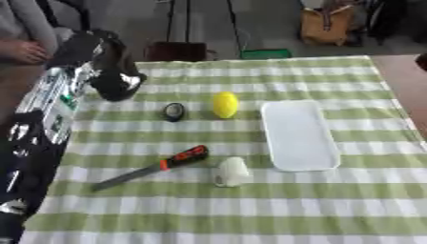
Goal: Pick up objects on the table and place them in the box.
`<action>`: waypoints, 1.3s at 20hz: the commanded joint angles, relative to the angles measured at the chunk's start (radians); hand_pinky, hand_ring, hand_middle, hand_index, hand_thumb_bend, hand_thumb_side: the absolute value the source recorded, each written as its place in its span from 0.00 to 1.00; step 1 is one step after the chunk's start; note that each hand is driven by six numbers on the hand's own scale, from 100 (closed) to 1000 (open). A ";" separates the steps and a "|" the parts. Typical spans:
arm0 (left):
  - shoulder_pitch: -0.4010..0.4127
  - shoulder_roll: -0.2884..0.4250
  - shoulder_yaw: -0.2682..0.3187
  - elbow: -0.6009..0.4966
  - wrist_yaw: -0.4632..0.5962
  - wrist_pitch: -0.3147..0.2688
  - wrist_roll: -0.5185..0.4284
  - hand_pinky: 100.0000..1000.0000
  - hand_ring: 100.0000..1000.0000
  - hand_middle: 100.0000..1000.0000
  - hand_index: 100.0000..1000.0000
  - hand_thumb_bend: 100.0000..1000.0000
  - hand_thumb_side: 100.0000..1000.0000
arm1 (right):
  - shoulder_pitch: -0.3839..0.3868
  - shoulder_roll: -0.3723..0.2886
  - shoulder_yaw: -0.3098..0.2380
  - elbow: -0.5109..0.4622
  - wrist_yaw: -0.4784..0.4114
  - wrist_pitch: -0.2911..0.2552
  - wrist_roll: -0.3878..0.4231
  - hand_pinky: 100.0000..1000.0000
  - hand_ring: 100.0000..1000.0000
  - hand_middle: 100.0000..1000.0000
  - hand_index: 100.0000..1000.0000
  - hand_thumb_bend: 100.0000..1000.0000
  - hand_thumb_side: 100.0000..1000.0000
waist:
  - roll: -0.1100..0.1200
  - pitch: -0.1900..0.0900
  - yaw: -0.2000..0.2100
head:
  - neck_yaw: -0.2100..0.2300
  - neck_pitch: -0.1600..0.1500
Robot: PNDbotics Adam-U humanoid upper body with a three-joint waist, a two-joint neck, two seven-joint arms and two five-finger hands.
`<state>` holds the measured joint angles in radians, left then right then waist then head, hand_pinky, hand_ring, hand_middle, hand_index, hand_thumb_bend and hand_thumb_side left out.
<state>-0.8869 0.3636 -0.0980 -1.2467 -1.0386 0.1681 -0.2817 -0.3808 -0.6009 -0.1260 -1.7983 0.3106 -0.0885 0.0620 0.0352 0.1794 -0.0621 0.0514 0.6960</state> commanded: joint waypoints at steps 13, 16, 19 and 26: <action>-0.210 -0.307 -0.140 0.214 -0.148 -0.204 0.057 0.16 0.38 0.61 0.77 0.23 0.06 | -0.130 0.006 0.057 -0.036 -0.027 -0.029 0.059 0.50 0.55 0.66 0.84 0.68 0.50 | 0.033 0.003 -0.190 | 0.116 -0.035; -0.194 -0.347 -0.156 0.235 -0.177 -0.251 0.093 0.18 0.39 0.62 0.77 0.25 0.08 | -0.139 0.008 0.061 -0.041 -0.029 -0.030 0.064 0.50 0.56 0.66 0.84 0.68 0.50 | 0.037 0.009 -0.206 | 0.123 -0.039; -0.171 -0.369 -0.169 0.254 -0.198 -0.279 0.110 0.18 0.40 0.62 0.77 0.27 0.11 | -0.140 0.008 0.059 -0.042 -0.029 -0.029 0.064 0.50 0.55 0.66 0.84 0.68 0.50 | 0.040 0.011 -0.210 | 0.124 -0.040; -0.120 -0.386 -0.189 0.315 -0.262 -0.326 0.118 0.28 0.44 0.66 0.79 0.33 0.20 | -0.125 0.004 0.050 -0.041 -0.026 -0.026 0.058 0.50 0.55 0.65 0.84 0.68 0.50 | 0.043 0.010 -0.205 | 0.114 -0.039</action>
<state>-0.9909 -0.0200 -0.2855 -0.9298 -1.2885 -0.1491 -0.1664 -0.4969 -0.5760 -0.0622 -1.8219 0.2882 -0.1155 0.1230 0.0865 0.2045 -0.2671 0.1666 0.6671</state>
